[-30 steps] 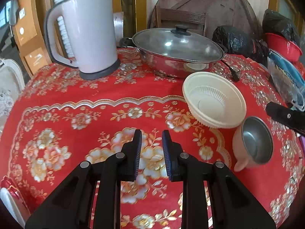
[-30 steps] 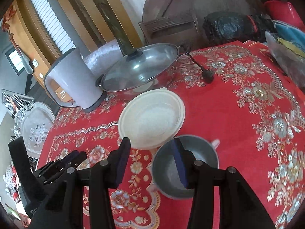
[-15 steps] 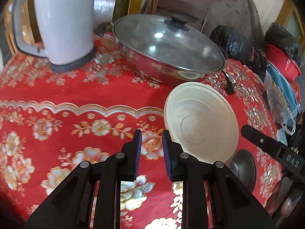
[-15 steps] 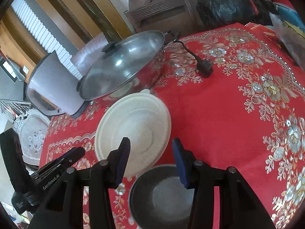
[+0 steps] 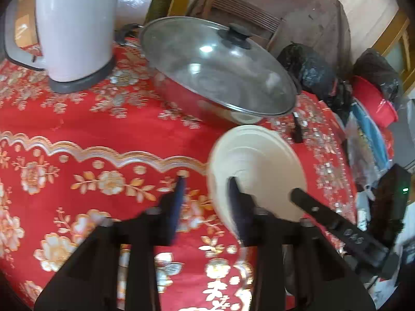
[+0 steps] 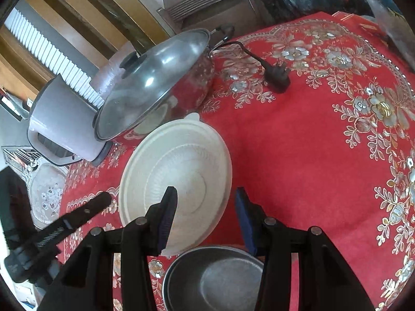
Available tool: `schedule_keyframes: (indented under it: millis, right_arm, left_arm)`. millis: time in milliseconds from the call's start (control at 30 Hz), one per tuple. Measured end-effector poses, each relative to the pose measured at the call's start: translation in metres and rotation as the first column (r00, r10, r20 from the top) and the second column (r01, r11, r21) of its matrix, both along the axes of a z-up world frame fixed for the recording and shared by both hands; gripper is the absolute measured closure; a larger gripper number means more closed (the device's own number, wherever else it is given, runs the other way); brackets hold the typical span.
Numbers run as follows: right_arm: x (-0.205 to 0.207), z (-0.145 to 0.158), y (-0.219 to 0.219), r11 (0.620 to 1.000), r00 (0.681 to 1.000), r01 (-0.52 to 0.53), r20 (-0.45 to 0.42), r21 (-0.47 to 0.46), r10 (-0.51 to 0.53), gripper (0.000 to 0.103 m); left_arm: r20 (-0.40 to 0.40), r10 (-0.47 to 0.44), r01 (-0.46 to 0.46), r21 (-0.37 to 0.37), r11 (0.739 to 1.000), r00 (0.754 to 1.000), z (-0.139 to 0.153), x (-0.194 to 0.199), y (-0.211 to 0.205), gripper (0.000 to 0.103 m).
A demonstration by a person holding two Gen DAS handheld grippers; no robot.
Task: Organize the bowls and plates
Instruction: 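Close both grippers on the rim of the cream plastic bowl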
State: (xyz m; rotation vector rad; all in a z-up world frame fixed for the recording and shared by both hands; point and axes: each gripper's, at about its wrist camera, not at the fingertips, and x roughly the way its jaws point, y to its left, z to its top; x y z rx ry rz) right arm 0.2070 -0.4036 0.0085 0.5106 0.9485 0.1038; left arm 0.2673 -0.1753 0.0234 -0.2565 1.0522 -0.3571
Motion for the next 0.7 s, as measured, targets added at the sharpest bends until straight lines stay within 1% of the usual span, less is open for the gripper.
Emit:
schedule_keyframes:
  millis: [33, 133, 233, 333, 400, 433, 467, 500, 533, 633, 700]
  right_arm:
    - [0.001, -0.001, 0.0, 1.0, 1.0, 0.0, -0.001, 0.003, 0.0, 0.057]
    - [0.005, -0.003, -0.002, 1.0, 1.0, 0.004, -0.005, 0.011, -0.004, 0.057]
    - [0.008, -0.004, -0.001, 1.0, 1.0, 0.005, -0.009, 0.007, -0.005, 0.057]
    - [0.012, -0.006, 0.002, 1.0, 1.0, 0.001, -0.016, 0.001, -0.001, 0.057]
    - [0.012, -0.006, 0.003, 1.0, 1.0, 0.006, -0.012, -0.007, -0.006, 0.058]
    - [0.012, -0.006, 0.004, 1.0, 1.0, 0.01, -0.005, -0.01, -0.01, 0.068]
    - [0.013, -0.005, 0.005, 1.0, 1.0, 0.014, -0.005, -0.025, -0.015, 0.077]
    - [0.012, -0.004, 0.006, 0.999, 1.0, 0.019, -0.002, -0.042, -0.019, 0.091]
    - [0.011, -0.003, 0.005, 0.999, 1.0, 0.019, 0.011, -0.039, -0.018, 0.092]
    - [0.006, 0.001, 0.001, 1.0, 0.999, 0.015, 0.033, -0.005, -0.015, 0.094]
    - [0.001, 0.007, 0.004, 1.0, 0.999, 0.007, 0.05, 0.003, -0.007, 0.096]
  left_arm:
    - [-0.005, -0.009, 0.009, -0.009, 1.0, 1.0, 0.0, 0.001, -0.003, 0.051]
    - [-0.012, -0.024, 0.025, 0.005, 1.0, 1.0, -0.003, 0.003, -0.013, 0.051]
    - [-0.054, -0.022, 0.023, 0.009, 1.0, 0.998, -0.013, 0.01, -0.019, 0.051]
    - [-0.102, -0.027, 0.03, 0.031, 0.999, 0.994, -0.026, 0.018, -0.024, 0.051]
    - [-0.095, -0.056, 0.061, 0.052, 0.997, 0.994, -0.032, 0.018, -0.031, 0.052]
    - [-0.08, -0.071, 0.076, 0.061, 0.995, 0.994, -0.033, 0.017, -0.034, 0.064]
    - [-0.075, -0.075, 0.081, 0.075, 0.994, 0.994, -0.035, 0.015, -0.035, 0.07]
    - [-0.072, -0.071, 0.079, 0.117, 0.99, 0.995, -0.037, 0.013, -0.037, 0.078]
    - [-0.067, -0.071, 0.08, 0.136, 0.987, 0.995, -0.037, 0.012, -0.037, 0.084]
    - [-0.057, -0.08, 0.087, 0.133, 0.987, 0.995, -0.037, 0.006, -0.031, 0.085]
    - [-0.03, -0.079, 0.083, 0.146, 0.986, 0.996, -0.031, -0.003, -0.027, 0.085]
